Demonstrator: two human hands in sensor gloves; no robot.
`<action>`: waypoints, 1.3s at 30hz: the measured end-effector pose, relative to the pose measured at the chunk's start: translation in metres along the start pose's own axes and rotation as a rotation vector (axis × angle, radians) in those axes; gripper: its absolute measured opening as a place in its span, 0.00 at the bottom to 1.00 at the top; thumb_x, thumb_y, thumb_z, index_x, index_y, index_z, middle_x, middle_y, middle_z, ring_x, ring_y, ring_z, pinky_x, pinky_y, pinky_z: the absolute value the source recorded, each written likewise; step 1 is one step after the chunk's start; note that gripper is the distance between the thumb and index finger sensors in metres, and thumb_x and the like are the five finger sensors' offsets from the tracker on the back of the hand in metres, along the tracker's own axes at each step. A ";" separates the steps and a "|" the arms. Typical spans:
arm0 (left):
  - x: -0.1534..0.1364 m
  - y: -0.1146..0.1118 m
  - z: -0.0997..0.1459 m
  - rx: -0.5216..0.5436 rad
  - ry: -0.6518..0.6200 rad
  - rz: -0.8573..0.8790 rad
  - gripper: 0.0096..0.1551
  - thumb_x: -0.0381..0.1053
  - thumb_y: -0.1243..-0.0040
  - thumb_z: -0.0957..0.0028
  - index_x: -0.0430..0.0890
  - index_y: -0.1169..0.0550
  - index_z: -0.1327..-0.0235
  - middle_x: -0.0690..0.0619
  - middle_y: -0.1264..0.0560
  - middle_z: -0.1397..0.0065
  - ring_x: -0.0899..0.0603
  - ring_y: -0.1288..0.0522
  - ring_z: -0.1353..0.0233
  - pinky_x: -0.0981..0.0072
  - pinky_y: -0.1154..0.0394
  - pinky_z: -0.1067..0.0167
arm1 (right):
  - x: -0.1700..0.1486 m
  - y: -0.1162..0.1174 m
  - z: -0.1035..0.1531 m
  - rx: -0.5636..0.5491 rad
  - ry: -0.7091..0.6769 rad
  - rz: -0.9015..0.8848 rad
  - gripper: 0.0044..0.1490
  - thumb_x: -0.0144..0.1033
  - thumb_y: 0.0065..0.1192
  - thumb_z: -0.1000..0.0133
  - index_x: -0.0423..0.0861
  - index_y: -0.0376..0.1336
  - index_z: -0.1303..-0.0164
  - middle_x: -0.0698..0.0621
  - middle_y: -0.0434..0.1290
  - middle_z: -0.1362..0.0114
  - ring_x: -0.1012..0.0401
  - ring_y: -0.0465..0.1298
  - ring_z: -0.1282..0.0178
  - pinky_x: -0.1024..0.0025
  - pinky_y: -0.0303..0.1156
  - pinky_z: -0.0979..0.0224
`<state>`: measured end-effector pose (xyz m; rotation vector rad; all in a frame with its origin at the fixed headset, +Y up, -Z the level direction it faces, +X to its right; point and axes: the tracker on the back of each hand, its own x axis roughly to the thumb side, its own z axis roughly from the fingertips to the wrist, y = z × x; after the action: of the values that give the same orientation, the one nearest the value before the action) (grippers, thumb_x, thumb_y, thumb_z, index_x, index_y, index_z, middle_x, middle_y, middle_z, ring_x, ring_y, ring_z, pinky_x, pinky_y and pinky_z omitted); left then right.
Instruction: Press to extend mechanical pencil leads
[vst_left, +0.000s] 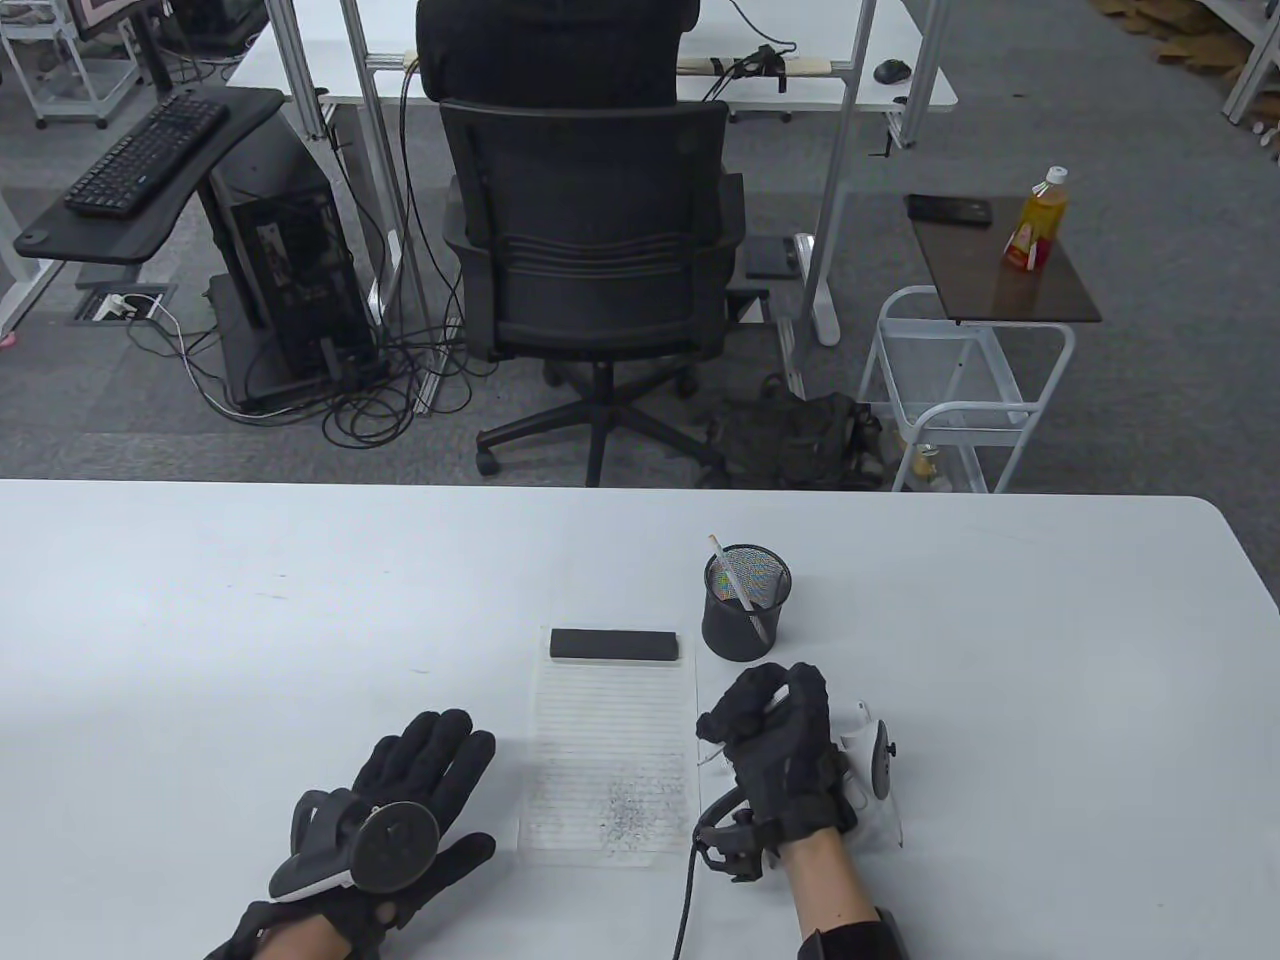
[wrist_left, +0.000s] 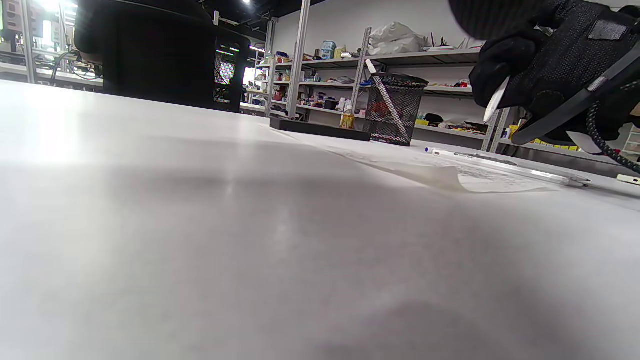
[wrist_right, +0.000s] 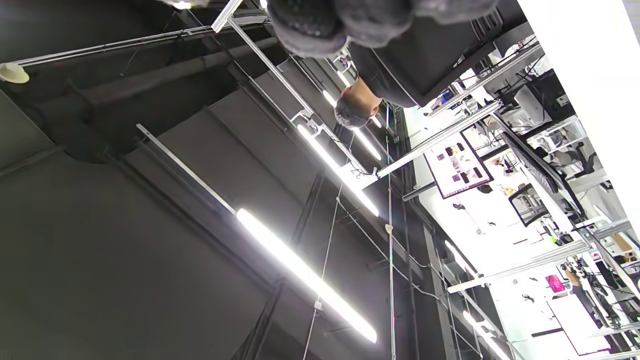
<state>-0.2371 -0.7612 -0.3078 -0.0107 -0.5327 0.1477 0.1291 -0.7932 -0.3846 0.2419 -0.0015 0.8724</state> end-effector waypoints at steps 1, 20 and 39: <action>0.000 0.000 0.000 0.000 0.000 -0.001 0.55 0.70 0.48 0.50 0.52 0.55 0.17 0.43 0.59 0.13 0.30 0.56 0.15 0.32 0.52 0.24 | -0.001 0.001 0.000 0.001 0.010 0.009 0.40 0.64 0.45 0.35 0.39 0.72 0.53 0.43 0.75 0.54 0.43 0.73 0.57 0.32 0.67 0.41; 0.000 0.000 0.000 0.002 -0.002 -0.002 0.55 0.70 0.48 0.50 0.52 0.55 0.17 0.43 0.59 0.13 0.30 0.56 0.15 0.32 0.52 0.24 | -0.015 0.009 0.002 0.044 0.025 0.138 0.41 0.65 0.43 0.35 0.38 0.72 0.53 0.43 0.75 0.54 0.44 0.73 0.58 0.33 0.68 0.41; 0.001 -0.001 0.000 -0.004 -0.005 0.001 0.55 0.70 0.48 0.50 0.52 0.55 0.17 0.43 0.59 0.13 0.30 0.56 0.15 0.32 0.52 0.24 | -0.014 0.001 0.003 -0.044 -0.016 0.191 0.33 0.55 0.47 0.35 0.38 0.73 0.55 0.42 0.75 0.56 0.43 0.74 0.60 0.32 0.68 0.43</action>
<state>-0.2359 -0.7622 -0.3074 -0.0149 -0.5378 0.1470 0.1200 -0.8039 -0.3825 0.2100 -0.0593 1.0594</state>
